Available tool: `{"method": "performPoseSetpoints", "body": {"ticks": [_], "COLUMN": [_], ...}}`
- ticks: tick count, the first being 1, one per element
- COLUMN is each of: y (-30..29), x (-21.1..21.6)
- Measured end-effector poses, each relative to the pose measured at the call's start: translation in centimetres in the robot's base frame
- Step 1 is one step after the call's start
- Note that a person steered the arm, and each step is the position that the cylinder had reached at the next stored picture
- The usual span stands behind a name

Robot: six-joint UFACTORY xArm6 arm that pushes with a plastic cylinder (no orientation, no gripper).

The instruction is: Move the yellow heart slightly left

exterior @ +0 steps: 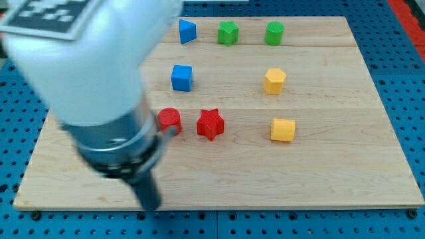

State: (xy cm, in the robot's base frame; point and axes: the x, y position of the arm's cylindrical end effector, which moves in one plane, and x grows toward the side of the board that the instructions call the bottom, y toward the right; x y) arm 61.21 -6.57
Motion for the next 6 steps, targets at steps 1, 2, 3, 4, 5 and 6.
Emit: {"method": "performPoseSetpoints", "body": {"ticks": [1, 2, 3, 4, 5, 6], "y": [10.6, 19.4, 21.9, 21.9, 21.8, 20.1], "x": [-1.6, -4.0, -7.7, -11.0, -12.7, -12.4]}}
